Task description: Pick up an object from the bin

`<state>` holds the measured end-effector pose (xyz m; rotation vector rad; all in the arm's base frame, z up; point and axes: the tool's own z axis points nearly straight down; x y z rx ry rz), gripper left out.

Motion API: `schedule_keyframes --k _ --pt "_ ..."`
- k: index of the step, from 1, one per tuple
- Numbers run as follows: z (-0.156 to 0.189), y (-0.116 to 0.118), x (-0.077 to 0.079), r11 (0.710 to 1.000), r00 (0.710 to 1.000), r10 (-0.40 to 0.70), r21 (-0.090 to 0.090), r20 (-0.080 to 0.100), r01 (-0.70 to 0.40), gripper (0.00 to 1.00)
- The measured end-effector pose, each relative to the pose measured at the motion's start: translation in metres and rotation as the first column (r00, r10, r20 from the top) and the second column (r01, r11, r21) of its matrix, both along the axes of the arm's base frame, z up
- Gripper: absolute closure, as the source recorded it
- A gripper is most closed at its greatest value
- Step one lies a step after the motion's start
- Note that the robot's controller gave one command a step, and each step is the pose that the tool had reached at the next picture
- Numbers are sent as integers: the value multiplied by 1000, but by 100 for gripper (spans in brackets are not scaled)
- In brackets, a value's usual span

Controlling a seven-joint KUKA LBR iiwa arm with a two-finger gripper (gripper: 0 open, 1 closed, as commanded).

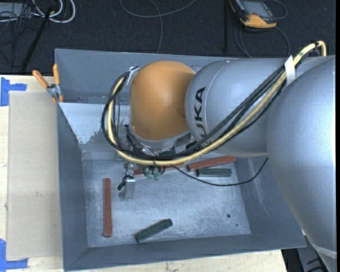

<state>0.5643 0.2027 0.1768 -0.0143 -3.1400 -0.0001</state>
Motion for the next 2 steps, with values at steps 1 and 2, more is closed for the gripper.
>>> schedule_keyframes --k 1,2 --pt "-106 -57 -46 998 998 -59 -5 -10 59 0" --pt "-19 -96 19 1000 1000 -7 2 14 6 0"
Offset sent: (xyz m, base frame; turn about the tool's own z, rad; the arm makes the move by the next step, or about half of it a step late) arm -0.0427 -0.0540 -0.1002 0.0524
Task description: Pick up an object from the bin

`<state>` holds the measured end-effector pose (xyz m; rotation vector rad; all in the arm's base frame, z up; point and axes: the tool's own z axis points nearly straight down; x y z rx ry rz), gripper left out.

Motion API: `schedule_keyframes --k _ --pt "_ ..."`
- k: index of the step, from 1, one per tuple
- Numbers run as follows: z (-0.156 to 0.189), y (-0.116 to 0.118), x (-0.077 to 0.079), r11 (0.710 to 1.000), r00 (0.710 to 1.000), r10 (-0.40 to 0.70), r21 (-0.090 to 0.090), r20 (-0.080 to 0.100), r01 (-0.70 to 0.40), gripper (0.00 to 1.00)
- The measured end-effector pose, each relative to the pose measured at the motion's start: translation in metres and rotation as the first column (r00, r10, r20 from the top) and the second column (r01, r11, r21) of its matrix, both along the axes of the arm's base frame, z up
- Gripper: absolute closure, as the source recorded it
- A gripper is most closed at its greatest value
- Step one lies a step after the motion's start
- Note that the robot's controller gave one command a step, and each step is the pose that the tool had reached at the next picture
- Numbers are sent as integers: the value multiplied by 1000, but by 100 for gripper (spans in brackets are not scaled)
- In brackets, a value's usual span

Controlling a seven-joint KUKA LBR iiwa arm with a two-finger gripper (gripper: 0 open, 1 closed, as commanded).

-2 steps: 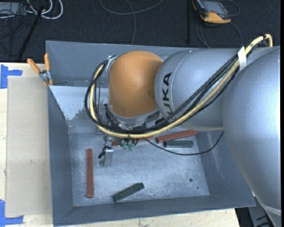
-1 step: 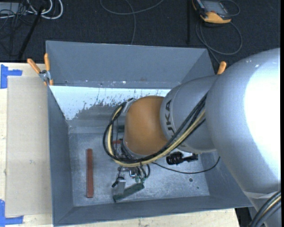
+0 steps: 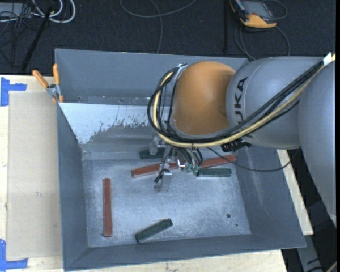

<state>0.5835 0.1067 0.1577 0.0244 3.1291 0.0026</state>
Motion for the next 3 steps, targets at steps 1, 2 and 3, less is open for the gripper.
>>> schedule_keyframes --k 1,2,3 --pt "-91 -9 17 999 999 41 -2 -12 -41 0" --pt "-87 -9 18 999 999 37 -1 -11 -37 100" --pt "-88 -9 17 999 999 36 -1 -13 -36 0"
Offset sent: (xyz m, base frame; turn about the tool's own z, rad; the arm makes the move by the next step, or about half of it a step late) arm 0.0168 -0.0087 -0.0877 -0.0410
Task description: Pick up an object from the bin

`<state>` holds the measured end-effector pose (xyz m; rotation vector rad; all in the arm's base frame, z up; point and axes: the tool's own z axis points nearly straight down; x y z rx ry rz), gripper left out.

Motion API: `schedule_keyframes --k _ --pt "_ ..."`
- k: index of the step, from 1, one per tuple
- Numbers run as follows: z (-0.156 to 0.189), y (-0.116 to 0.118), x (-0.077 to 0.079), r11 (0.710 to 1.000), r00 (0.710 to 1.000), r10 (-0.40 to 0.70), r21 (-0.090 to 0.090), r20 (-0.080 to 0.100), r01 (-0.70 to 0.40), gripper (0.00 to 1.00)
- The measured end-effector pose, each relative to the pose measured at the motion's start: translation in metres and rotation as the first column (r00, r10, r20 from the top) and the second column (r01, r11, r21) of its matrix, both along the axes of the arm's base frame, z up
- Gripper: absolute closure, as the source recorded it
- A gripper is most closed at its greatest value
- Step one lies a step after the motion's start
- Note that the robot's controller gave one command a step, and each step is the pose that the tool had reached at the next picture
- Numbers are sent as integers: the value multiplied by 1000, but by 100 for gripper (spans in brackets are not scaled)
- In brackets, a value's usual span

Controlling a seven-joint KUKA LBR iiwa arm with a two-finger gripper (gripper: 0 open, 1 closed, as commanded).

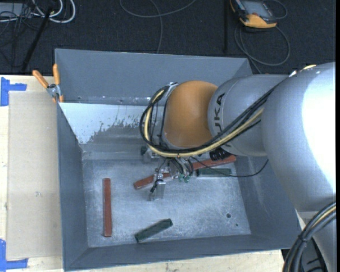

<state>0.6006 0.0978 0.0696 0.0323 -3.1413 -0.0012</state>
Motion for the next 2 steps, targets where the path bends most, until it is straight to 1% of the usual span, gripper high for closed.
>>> schedule_keyframes --k 1,2 --pt "1 0 0 1000 1000 -1 0 1 1 100" --pt "147 11 -25 1000 1000 -28 2 8 28 100"
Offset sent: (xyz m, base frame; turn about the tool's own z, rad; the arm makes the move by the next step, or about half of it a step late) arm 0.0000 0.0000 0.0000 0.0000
